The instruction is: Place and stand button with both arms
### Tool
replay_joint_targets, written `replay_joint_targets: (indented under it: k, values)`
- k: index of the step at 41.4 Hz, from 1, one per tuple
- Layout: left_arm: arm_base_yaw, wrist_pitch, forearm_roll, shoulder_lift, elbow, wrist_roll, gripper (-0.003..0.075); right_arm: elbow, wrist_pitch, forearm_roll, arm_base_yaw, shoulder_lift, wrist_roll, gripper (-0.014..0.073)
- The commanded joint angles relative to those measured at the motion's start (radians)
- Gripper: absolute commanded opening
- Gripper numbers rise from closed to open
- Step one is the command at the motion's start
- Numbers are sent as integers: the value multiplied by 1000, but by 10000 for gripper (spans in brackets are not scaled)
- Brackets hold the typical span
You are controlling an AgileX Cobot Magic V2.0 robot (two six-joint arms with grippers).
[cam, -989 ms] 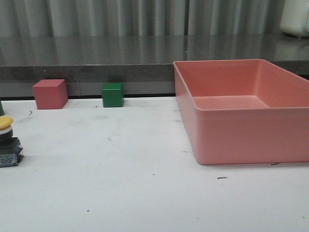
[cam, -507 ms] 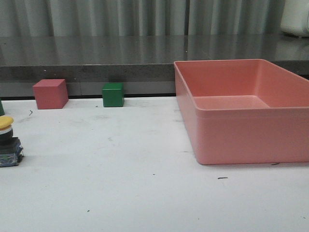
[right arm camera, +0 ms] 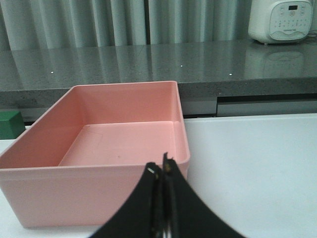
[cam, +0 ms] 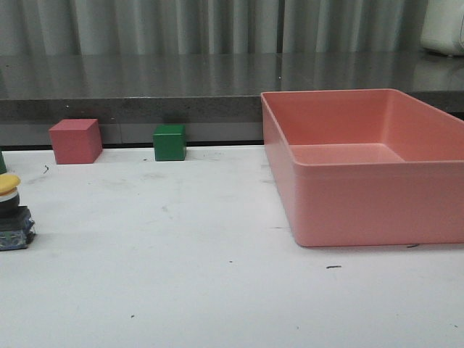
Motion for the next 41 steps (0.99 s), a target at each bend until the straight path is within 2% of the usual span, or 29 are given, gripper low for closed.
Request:
replay_joint_targets:
  k: [1, 12, 26, 41]
  values:
    - [4, -87, -9, -23, 15, 0, -20, -2, -87, -27, -11, -19, 4, -68]
    - [4, -87, -9, -23, 15, 0, -20, -2, -95, -109, -9, -19, 101, -68]
    - [4, -87, -9, -23, 15, 0, -20, -2, -101, -106, 7, -19, 29, -68]
    - [4, -87, -9, -23, 15, 0, -20, -2, -108, -77, 25, -19, 14, -68]
